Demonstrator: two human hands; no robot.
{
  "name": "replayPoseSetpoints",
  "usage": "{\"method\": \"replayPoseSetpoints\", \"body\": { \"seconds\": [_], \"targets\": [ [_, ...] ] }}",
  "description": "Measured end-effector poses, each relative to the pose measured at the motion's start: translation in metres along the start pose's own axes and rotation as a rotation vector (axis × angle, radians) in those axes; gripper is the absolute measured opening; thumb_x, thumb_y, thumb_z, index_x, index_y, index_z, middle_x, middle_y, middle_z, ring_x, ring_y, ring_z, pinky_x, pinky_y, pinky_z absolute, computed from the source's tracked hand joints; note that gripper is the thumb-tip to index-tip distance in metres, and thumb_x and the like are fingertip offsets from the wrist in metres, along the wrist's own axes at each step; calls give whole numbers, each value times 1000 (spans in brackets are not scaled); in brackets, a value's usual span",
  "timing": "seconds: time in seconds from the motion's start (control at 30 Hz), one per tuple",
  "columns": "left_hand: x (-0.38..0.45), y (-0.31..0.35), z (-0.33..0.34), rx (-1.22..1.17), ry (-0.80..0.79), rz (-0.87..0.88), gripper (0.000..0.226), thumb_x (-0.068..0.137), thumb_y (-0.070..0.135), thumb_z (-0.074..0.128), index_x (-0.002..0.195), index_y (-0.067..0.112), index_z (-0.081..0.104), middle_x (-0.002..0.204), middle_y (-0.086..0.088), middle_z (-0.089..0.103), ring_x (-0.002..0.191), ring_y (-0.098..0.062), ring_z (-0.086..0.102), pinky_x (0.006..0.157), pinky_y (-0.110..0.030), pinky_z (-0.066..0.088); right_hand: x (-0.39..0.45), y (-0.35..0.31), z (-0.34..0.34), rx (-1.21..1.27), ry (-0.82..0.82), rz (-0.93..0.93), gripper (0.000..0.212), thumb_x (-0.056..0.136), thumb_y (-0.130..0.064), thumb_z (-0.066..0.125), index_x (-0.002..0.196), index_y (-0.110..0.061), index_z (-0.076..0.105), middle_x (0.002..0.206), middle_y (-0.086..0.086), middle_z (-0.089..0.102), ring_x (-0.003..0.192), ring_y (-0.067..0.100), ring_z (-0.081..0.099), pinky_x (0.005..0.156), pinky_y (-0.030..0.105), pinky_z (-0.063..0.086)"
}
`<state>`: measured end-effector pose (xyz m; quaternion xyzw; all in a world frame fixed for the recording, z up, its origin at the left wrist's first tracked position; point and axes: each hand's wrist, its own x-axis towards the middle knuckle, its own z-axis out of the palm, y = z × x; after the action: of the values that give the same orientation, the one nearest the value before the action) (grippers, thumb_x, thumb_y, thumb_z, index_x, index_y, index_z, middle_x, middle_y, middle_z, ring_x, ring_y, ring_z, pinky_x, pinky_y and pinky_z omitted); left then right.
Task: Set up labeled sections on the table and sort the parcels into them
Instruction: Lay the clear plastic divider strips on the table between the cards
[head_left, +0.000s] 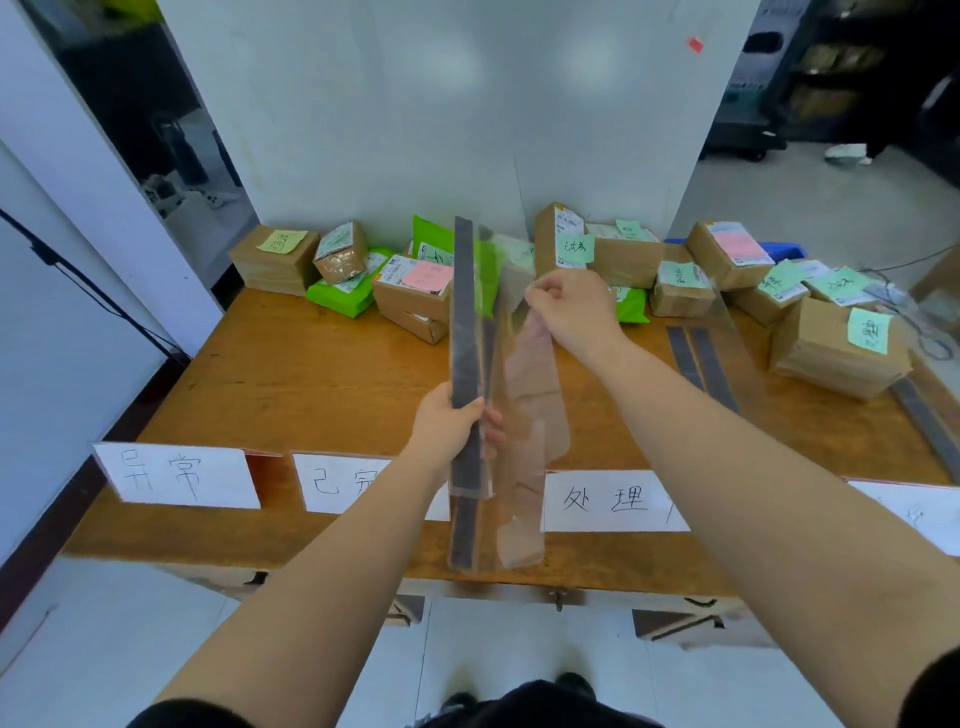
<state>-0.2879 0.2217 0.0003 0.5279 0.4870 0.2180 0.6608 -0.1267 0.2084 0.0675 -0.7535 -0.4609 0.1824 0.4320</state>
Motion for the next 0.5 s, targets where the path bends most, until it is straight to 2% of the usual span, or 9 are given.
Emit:
{"method": "replayPoseSetpoints", "body": {
  "seconds": [0.07, 0.13, 0.23, 0.33, 0.37, 0.4, 0.47, 0.5],
  "targets": [
    [0, 0, 7, -97, 17, 17, 19, 92, 13, 53, 110, 4, 54, 75, -10, 67, 60, -22, 63, 58, -37, 55, -2, 4, -9, 238, -61, 116, 25, 95, -23, 46, 90, -4, 61, 67, 12, 66, 47, 10, 61, 49, 20, 47],
    [2, 1, 14, -140, 58, 38, 13, 92, 14, 54, 105, 11, 55, 73, -6, 68, 58, -19, 64, 57, -32, 54, -3, 9, -23, 414, -98, 276, 29, 96, -34, 46, 101, -7, 57, 73, 9, 65, 52, 15, 63, 48, 25, 51],
    [6, 1, 24, -41, 143, 136, 13, 95, 15, 49, 107, 13, 51, 74, -4, 66, 52, -15, 63, 54, -29, 56, -5, 14, -41, 343, -172, 359, 36, 90, -38, 57, 108, -8, 58, 86, 8, 67, 66, 18, 66, 54, 25, 55],
    [6, -3, 36, -35, 157, 242, 19, 96, 16, 44, 114, 10, 47, 75, -1, 63, 55, -17, 61, 61, -37, 55, -7, 10, -42, 228, -239, 358, 39, 86, -31, 65, 114, -6, 55, 104, 11, 66, 80, 21, 68, 71, 33, 58],
    [5, -2, 41, -48, 141, 276, 23, 96, 16, 43, 118, 9, 46, 78, -1, 63, 59, -18, 61, 63, -37, 55, -5, 7, -42, 228, -221, 348, 40, 85, -24, 66, 118, -6, 54, 108, 11, 63, 80, 21, 67, 74, 32, 58],
    [4, 0, 44, -38, 119, 314, 26, 97, 17, 42, 122, 10, 45, 85, 0, 64, 66, -18, 63, 67, -35, 54, -3, 4, -45, 236, -197, 326, 37, 85, -15, 67, 119, -6, 54, 108, 10, 61, 76, 19, 66, 70, 26, 57],
    [4, 7, 46, 23, 49, 382, 34, 98, 19, 40, 132, 20, 42, 114, 1, 62, 100, -17, 63, 87, -32, 52, 3, 0, -57, 276, -168, 282, 26, 81, -1, 66, 104, -9, 60, 100, 10, 60, 67, 15, 63, 54, 17, 54],
    [6, 13, 44, 32, 23, 395, 40, 98, 20, 40, 137, 24, 37, 129, 2, 56, 115, -17, 56, 97, -34, 46, 7, 0, -66, 272, -153, 271, 22, 79, 3, 65, 96, -11, 61, 95, 10, 62, 66, 16, 63, 56, 20, 55]
  ]
}}
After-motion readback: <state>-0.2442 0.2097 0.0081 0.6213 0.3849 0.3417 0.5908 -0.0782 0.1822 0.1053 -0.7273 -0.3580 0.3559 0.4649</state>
